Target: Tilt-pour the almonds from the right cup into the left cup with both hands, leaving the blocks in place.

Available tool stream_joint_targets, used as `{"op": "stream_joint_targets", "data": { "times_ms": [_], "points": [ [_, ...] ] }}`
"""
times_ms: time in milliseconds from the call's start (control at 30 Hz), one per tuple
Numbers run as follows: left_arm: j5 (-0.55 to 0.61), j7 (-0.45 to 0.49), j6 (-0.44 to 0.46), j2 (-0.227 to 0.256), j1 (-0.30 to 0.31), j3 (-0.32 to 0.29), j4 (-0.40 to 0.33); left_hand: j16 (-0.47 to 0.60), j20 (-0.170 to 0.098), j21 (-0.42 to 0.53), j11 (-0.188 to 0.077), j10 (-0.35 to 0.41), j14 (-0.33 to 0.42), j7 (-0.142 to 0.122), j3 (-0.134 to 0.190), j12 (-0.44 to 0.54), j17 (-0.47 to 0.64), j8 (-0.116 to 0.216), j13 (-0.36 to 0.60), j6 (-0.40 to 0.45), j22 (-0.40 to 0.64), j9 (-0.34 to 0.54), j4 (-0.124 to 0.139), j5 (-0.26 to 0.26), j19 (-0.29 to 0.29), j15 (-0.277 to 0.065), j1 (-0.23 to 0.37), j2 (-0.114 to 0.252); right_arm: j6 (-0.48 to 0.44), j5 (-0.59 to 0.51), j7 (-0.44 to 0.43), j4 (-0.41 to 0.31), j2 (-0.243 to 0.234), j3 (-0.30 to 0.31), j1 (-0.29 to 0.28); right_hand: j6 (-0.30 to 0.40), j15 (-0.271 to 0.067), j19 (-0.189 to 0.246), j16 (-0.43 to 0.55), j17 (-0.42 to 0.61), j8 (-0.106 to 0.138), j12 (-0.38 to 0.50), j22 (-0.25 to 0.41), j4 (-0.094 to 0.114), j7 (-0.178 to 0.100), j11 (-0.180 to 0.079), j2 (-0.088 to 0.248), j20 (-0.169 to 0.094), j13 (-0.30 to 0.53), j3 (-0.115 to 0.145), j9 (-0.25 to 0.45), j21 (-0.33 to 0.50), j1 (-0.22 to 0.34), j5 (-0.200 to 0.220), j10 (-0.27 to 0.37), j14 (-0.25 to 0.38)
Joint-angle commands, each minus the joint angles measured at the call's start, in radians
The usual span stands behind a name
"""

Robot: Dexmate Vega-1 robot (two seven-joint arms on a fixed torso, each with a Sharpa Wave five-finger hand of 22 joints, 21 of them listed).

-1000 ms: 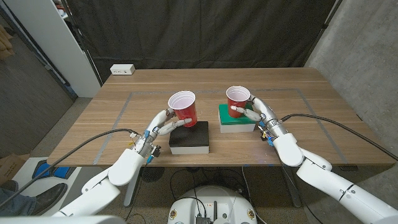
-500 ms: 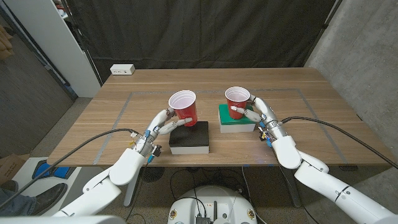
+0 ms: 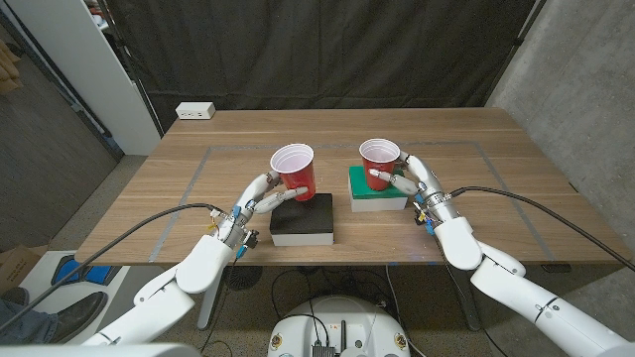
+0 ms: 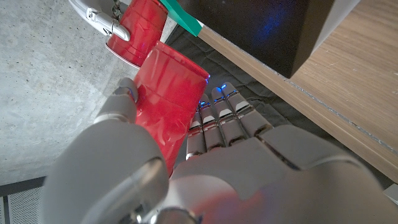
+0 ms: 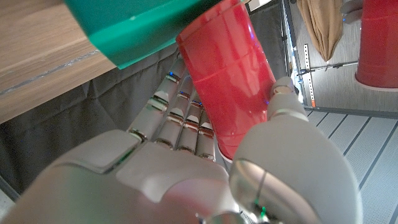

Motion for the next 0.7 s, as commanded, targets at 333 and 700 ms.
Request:
{"op": "stream_joint_targets", "data": {
  "times_ms": [333, 700],
  "points": [
    [-0.008, -0.003, 0.018, 0.015, 0.003, -0.006, -0.021, 0.001, -0.044, -0.002, 0.004, 0.011, 0.009, 0.003, -0.002, 0.003, 0.001, 0.001, 0.003, 0.009, 0.001, 0.002, 0.0, 0.006, 0.007, -0.042, 0.007, 0.012, -0.002, 0.079, 0.055, -0.051, 0.003, 0.051, 0.006, 0.015, -0.007, 0.024, 0.015, 0.012, 0.004, 0.003, 0.005, 0.004, 0.007, 0.0, 0.006, -0.005, 0.005, 0.004, 0.005, 0.01, 0.021, -0.004, 0.024, 0.022],
    [-0.017, -0.02, 0.027, 0.028, -0.004, -0.01, -0.032, 0.003, -0.047, 0.001, 0.004, 0.021, 0.017, 0.003, -0.003, 0.006, 0.001, 0.003, 0.003, 0.018, 0.001, 0.002, -0.002, 0.007, 0.015, -0.048, 0.013, 0.015, -0.055, 0.129, 0.1, -0.107, -0.011, 0.082, 0.002, 0.015, -0.006, 0.027, 0.019, 0.019, 0.003, -0.001, 0.005, 0.005, 0.011, 0.008, 0.008, -0.002, 0.006, 0.003, 0.006, 0.01, 0.026, -0.005, 0.026, 0.024]
  ]
}}
